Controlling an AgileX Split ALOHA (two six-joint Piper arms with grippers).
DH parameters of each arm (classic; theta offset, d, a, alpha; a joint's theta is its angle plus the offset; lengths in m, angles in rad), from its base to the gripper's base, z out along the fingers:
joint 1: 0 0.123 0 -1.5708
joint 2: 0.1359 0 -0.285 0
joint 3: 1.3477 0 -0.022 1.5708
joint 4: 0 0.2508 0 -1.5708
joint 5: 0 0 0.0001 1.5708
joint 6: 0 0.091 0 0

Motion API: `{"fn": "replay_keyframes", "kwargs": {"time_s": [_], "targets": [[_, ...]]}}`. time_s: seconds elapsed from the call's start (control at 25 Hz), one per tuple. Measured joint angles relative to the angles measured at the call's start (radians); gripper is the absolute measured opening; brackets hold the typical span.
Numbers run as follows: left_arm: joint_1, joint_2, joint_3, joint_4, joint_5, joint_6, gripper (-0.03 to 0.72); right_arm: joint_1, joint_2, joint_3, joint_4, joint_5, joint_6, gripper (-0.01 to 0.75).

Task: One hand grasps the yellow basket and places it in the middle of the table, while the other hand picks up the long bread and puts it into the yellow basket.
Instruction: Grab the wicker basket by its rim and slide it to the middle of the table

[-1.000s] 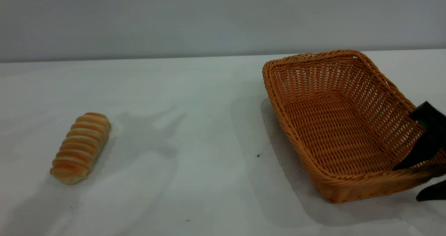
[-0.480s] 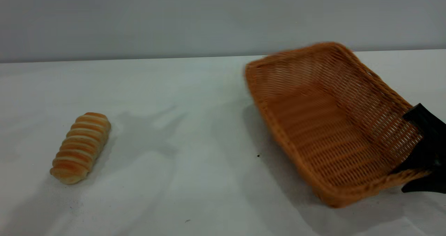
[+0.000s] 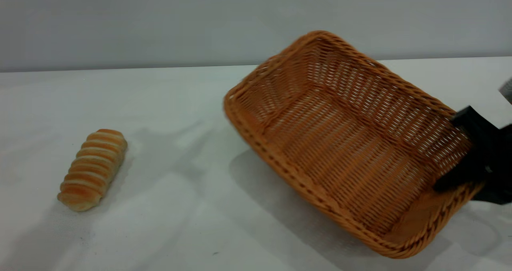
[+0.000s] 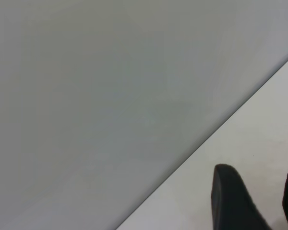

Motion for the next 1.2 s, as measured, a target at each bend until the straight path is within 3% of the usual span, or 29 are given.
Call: {"fn": "replay_keyframes", "kwargs": {"time_s": [0.32,0.68,0.84,1.2], "targets": [[0.0,0.0,0.0,-0.001,-0.004,0.0,0.325,0.041,-0.08,-0.053,-0.334,0.043,0.045,0.125],[0.0,0.0,0.0,-0.001,-0.004,0.0,0.325,0.216,-0.07,-0.235,-0.783,0.049,0.478,0.124],[0.0,0.0,0.0,-0.001,-0.004,0.0,0.325,0.276,0.015,-0.356,-0.885,0.089,0.648,0.123],[0.0,0.0,0.0,-0.001,-0.004,0.0,0.325,0.398,0.215,-0.544,-0.99,0.163,0.843,0.123]]}}
